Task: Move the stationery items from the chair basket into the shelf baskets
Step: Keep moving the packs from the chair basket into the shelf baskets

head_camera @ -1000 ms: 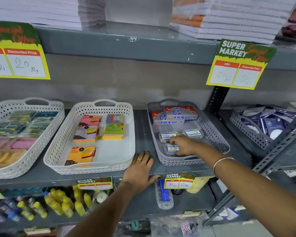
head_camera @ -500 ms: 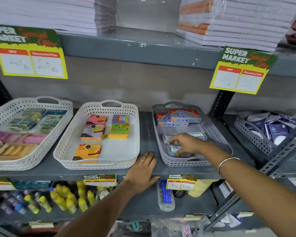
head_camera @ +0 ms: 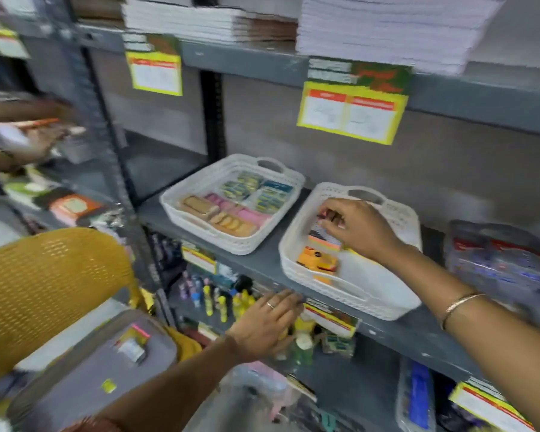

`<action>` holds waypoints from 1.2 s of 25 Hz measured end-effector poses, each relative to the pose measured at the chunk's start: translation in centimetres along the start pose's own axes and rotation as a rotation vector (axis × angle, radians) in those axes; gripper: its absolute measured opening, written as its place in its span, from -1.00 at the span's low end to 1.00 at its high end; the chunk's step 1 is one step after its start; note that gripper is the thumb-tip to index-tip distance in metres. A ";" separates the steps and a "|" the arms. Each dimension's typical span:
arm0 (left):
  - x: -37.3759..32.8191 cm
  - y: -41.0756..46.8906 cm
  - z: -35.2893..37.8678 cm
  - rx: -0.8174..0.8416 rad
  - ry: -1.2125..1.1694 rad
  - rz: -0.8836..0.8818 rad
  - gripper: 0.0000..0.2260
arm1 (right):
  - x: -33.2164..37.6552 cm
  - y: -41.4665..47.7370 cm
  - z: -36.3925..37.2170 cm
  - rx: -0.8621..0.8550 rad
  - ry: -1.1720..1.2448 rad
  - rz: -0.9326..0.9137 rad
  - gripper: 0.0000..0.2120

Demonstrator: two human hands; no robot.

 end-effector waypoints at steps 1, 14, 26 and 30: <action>3.0 -2.2 -0.2 0.010 0.000 -0.086 -0.55 | 3.0 1.5 1.8 0.023 0.005 -0.060 -0.86; 25.2 -38.5 13.2 0.261 -0.210 -0.854 -0.42 | 30.5 9.9 39.7 0.623 0.135 -0.291 -0.77; 23.1 -50.7 29.5 0.509 -0.297 -0.834 -0.31 | 27.7 -1.0 68.1 0.884 0.137 0.095 -0.22; 22.7 -51.0 30.8 0.493 -0.265 -0.789 -0.30 | 27.8 -1.6 69.8 0.738 0.092 0.107 -0.30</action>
Point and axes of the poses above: each hand's wrist, its own y-axis towards the middle knuckle, its own z-axis out of the palm, x = y × z, the point moved 9 cm from there along y, towards the middle knuckle, and after that the axes turned 5 degrees about -y, right-handed, at the moved point
